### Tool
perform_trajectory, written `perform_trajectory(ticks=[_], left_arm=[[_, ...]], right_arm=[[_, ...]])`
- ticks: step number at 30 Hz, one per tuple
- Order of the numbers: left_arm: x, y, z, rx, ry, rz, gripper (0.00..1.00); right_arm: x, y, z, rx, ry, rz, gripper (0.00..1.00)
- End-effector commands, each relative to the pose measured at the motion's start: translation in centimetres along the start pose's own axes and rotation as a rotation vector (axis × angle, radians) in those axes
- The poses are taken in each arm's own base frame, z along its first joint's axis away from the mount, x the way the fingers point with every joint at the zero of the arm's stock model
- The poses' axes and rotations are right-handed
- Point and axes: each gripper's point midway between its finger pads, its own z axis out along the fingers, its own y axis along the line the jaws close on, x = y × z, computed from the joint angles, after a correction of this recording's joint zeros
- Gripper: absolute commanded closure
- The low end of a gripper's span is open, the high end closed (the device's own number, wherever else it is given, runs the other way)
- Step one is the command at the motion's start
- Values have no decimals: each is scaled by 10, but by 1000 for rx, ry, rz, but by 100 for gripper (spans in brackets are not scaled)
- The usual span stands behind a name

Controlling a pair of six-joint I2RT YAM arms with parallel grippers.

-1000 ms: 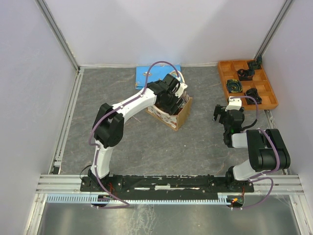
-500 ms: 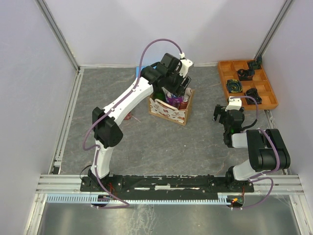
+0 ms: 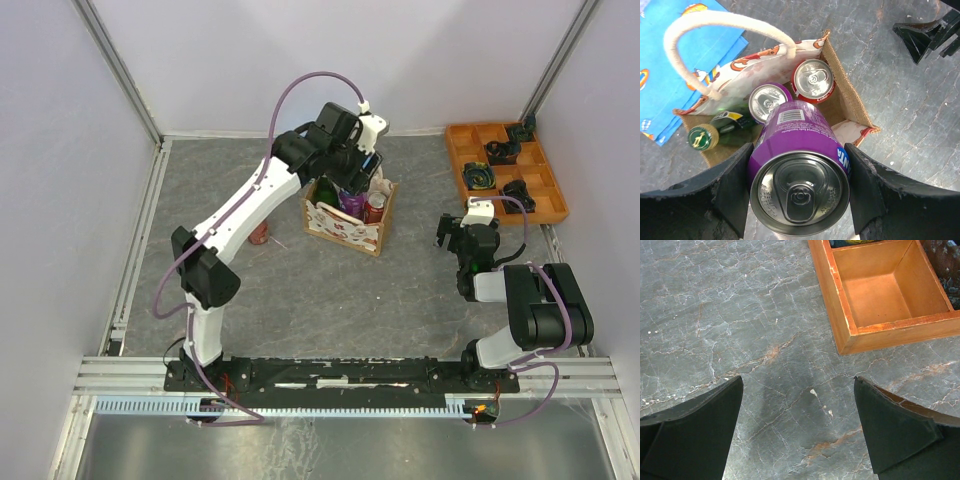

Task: Take the beverage out of the canvas bag

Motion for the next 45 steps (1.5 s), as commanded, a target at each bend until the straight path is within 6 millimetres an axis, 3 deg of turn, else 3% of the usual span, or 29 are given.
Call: perform_trajectory(ticks=[1,7,11,14,24,38,45], left_arm=[[-57,16,-81,-103,-221,77,97],[-43,54,-139,-273,-244,26,97],[-9,84,-158,-342,-256,-82,97],[27,97,-152,-356,-228,-168,97],[100,84,-90,-294,-175,-274,97],[154,79,-24,-250,-93,-338,97],[172,75,-6,-227,22,-370,96]], right_arm=[[-19,2,5,-6,-57,-2,1],[-19,2,5,-5,-58,-2,1],[-20,2,5,-6,-58,-2,1],[-19,2,5,-6,-57,-2,1],[-19,2,5,-6,-58,-1,1],[-19,2,5,-6,-58,-1,1],[-19,2,5,-6,-58,-1,1]])
